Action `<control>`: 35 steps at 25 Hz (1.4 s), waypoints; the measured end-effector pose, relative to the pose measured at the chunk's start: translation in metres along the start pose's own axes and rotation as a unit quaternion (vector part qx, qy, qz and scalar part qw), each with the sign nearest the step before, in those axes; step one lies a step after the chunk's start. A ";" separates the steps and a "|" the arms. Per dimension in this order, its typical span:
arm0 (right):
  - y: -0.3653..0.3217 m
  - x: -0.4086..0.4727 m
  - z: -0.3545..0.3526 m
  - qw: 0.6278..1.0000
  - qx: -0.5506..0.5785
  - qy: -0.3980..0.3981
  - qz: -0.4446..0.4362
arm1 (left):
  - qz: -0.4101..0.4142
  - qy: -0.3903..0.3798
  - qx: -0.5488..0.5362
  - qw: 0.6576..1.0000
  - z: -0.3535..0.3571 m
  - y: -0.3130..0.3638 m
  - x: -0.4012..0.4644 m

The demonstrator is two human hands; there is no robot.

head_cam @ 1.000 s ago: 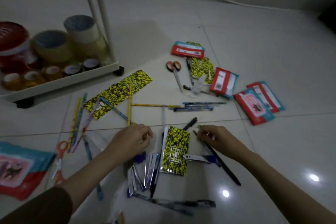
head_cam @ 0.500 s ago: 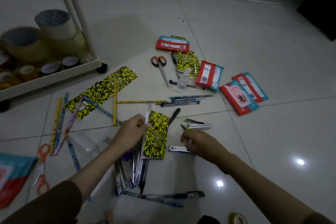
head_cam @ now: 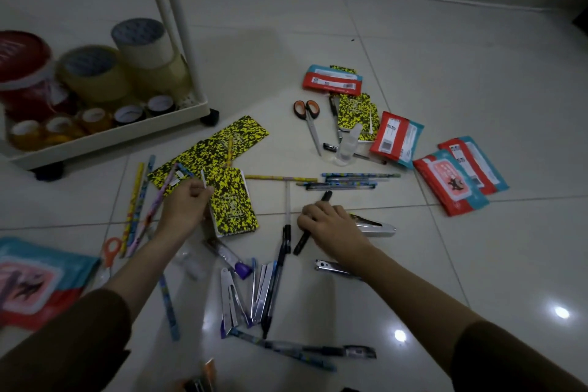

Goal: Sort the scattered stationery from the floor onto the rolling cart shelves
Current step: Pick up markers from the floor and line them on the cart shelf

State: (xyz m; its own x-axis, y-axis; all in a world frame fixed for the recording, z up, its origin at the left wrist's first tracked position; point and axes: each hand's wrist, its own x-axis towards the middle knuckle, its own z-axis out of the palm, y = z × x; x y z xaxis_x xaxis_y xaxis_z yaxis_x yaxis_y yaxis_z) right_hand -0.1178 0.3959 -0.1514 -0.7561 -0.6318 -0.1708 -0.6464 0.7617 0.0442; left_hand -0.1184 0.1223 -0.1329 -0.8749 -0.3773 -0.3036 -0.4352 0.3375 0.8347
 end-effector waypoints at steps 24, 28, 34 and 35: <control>-0.005 0.012 -0.021 0.994 0.015 -0.043 -0.095 | 0.019 -0.215 -0.053 0.975 0.014 0.009 -0.050; 0.010 0.004 -0.025 0.995 0.046 0.016 -0.092 | 0.038 -0.191 -0.002 0.981 0.017 0.003 -0.054; 0.000 -0.007 -0.023 0.987 0.014 -0.046 -0.152 | 0.100 -0.197 0.111 0.969 0.031 0.003 -0.068; 0.000 -0.011 -0.026 0.986 0.020 -0.042 -0.160 | 0.104 -0.196 0.097 0.970 0.032 0.003 -0.069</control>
State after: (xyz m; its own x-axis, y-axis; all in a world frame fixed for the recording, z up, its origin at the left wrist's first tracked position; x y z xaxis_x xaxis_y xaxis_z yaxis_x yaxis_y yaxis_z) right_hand -0.1121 0.3992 -0.1244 -0.5018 -0.8280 -0.2504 -0.8449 0.5311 -0.0630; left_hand -0.0657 0.1775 -0.1244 -0.9453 0.0600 -0.3206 -0.2390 0.5415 0.8060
